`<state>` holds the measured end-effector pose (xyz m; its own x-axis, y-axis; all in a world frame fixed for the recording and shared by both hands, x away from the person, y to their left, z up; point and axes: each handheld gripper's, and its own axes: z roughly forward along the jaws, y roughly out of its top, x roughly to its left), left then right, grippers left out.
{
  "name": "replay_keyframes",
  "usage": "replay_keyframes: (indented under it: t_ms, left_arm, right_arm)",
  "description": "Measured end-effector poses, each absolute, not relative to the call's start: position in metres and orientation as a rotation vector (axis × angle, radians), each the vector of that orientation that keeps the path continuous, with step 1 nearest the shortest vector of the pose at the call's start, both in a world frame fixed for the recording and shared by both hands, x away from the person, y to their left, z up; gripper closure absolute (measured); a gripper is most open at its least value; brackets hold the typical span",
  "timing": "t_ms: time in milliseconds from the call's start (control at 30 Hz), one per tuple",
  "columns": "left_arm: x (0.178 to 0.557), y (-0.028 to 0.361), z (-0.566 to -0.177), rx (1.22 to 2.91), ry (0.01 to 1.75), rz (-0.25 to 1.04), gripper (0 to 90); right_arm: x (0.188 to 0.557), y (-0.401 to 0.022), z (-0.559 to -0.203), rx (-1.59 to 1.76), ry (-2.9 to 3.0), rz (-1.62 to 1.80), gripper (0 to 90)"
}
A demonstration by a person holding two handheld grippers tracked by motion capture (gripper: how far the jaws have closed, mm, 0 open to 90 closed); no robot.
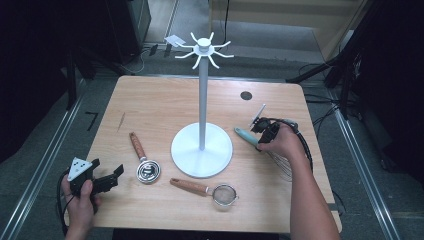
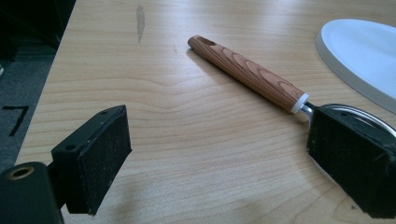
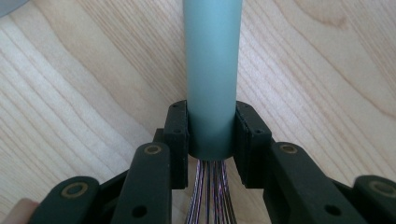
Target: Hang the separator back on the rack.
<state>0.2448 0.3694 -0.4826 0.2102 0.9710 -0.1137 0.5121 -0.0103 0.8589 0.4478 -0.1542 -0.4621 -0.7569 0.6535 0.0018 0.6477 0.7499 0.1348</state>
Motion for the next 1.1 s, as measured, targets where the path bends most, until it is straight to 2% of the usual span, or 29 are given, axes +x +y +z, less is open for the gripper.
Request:
replay_keyframes:
  t_ms: [200, 400, 667, 1100]
  left_arm:
    - [0.245, 0.370, -0.482, 1.645, 1.419, 0.685, 6.6]
    - [0.245, 0.370, -0.482, 1.645, 1.419, 0.687, 6.6]
    - [0.245, 0.370, -0.482, 1.646, 1.418, 0.688, 6.6]
    - [0.245, 0.369, -0.483, 1.646, 1.418, 0.689, 6.6]
  right_arm:
    - [0.442, -0.159, -0.458, 1.086, 2.875, 0.236, 70.9]
    - [0.432, -0.165, -0.432, 1.125, 2.776, 0.499, 70.9]
    - [0.419, -0.168, -0.411, 1.100, 2.691, 0.655, 71.0]
    - [0.395, -0.173, -0.390, 1.073, 2.532, 0.996, 71.0]
